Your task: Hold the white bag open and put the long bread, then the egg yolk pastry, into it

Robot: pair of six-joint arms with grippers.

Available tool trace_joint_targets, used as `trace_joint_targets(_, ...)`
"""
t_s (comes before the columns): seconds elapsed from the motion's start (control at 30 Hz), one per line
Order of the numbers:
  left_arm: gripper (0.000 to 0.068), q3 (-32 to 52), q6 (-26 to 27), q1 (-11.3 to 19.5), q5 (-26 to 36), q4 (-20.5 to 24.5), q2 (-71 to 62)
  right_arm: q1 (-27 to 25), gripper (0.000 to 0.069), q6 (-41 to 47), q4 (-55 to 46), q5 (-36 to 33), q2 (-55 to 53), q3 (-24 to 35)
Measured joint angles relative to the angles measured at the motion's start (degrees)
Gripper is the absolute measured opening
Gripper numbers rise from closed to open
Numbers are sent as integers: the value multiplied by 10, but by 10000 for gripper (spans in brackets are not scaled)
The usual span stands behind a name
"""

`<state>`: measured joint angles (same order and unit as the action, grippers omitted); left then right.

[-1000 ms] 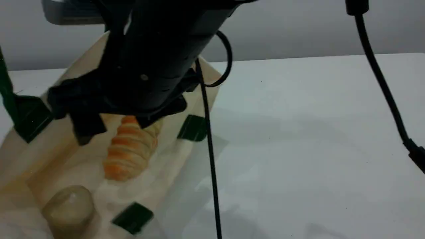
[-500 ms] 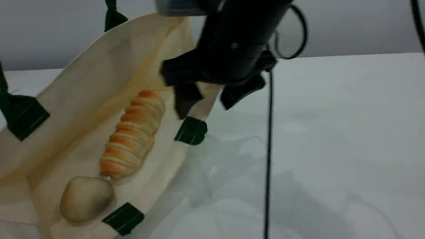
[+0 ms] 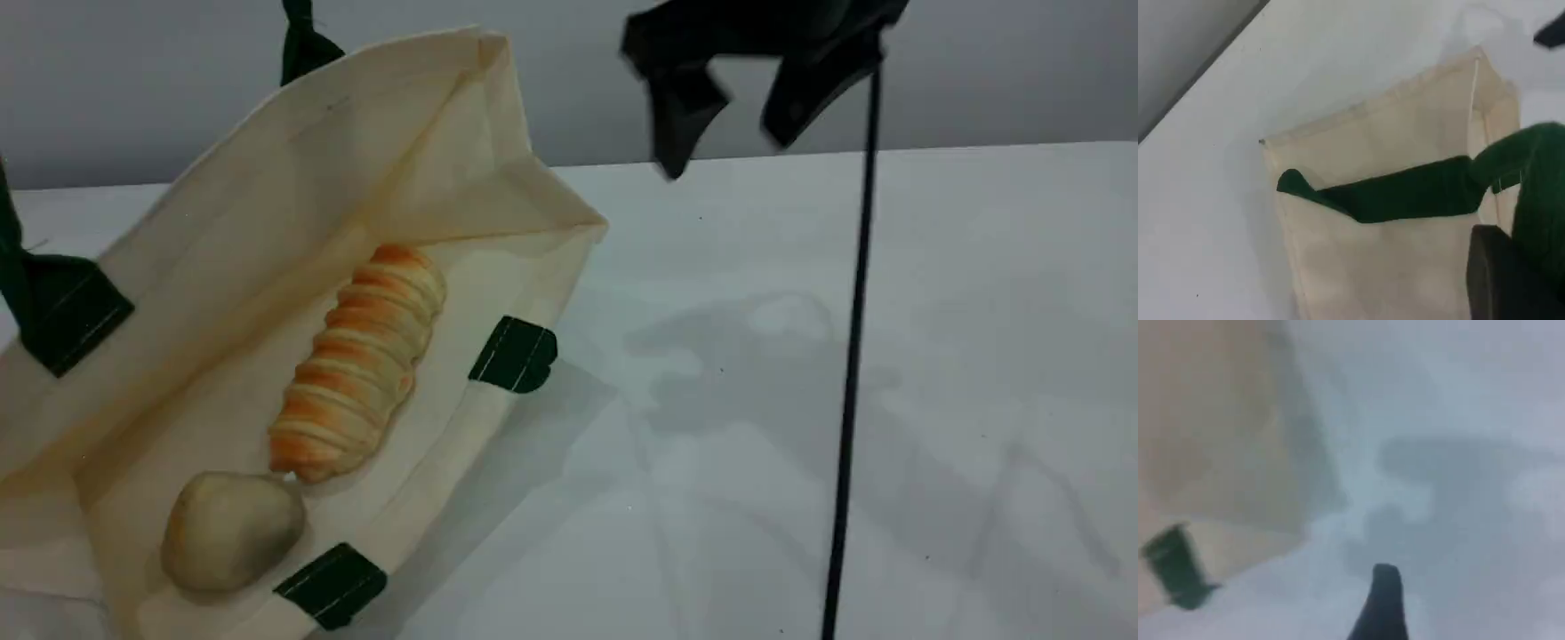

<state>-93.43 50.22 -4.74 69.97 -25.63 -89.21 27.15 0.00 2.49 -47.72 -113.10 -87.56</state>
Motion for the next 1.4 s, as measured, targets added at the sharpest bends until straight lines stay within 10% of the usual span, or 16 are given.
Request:
trace_joint_targets(0.57,77,0,1,0,0,-3,0,-44,591,111,-141,14,-1,-60)
trace_joint_targets(0.97,407,0,-3,0,-2,-21,3,-44,591,113,-145,-6,9,-60)
trace_joint_targets(1.4,440,-10,-75,0,1,-12,74,-44,591,66,-125,-56,174,-60)
